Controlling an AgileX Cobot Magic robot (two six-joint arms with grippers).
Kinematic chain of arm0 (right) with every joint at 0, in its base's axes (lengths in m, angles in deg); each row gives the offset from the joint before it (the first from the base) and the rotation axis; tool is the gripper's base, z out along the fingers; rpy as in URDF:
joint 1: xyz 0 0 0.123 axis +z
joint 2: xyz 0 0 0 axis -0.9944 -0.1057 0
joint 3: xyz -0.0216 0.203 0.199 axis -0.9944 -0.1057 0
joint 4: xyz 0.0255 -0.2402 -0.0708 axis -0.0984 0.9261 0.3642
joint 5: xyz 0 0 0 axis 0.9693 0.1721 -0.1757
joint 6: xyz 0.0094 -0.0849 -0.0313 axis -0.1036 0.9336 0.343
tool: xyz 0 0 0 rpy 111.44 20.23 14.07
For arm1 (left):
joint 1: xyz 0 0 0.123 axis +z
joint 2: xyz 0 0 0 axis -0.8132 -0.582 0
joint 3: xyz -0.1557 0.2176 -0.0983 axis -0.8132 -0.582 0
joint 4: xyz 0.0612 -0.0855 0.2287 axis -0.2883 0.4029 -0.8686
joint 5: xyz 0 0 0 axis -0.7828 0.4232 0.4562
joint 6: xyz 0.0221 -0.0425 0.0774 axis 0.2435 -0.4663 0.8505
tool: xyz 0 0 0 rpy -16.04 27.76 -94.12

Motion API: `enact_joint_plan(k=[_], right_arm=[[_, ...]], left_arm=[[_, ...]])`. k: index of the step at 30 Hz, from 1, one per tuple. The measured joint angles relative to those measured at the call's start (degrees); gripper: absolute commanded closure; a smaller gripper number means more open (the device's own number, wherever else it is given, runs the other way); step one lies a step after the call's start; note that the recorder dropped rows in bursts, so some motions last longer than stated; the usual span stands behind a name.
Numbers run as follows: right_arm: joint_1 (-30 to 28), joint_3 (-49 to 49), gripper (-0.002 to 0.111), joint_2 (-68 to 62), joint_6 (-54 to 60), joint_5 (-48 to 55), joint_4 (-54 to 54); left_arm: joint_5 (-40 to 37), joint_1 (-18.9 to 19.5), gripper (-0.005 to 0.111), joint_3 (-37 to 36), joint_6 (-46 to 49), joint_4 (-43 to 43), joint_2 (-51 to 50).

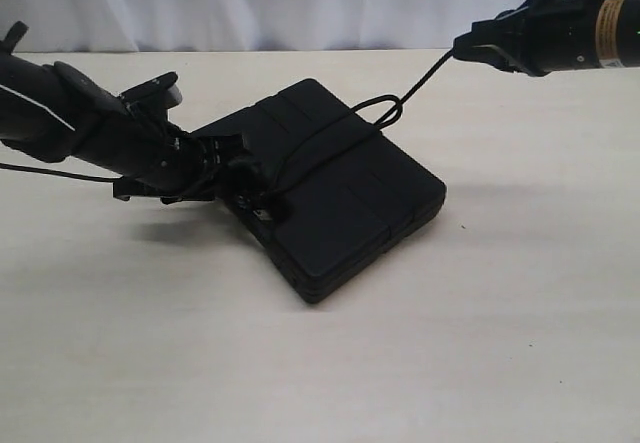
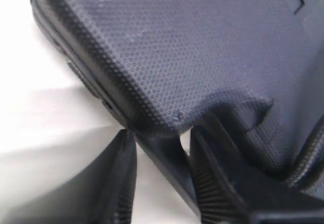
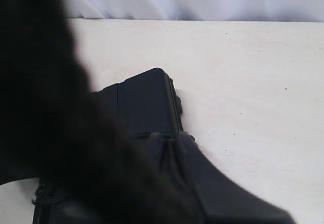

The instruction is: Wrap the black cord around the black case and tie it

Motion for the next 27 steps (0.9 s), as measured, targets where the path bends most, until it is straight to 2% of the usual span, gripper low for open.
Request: enact_joint_plan(k=[7,10,12,19,27], right_arm=[[0.0,0.0,0.104,0.0,0.0,0.0,0.0],[0.0,0.0,0.104,0.0,0.0,0.0,0.0],[0.0,0.0,0.104,0.0,0.0,0.0,0.0],[-0.09,0.0,0.104,0.0,0.05,0.0,0.0],[-3.91,-0.7,0.104,0.0,-0.13,-0.22,0.0]], left_arm=[[2.2,-0.11,0.076,0.0,0.0,1.14,-0.32],[4.28,-0.14,0.09,0.0,0.0,1.27,-0.48],[6.35,-0.14,0.106,0.05,0.0,1.39,-0.55],[10.07,0.78,0.107,1.34,0.43,-0.9,-0.62],[5.34,7.37,0.107,2.23,1.01,-5.66,3.99]])
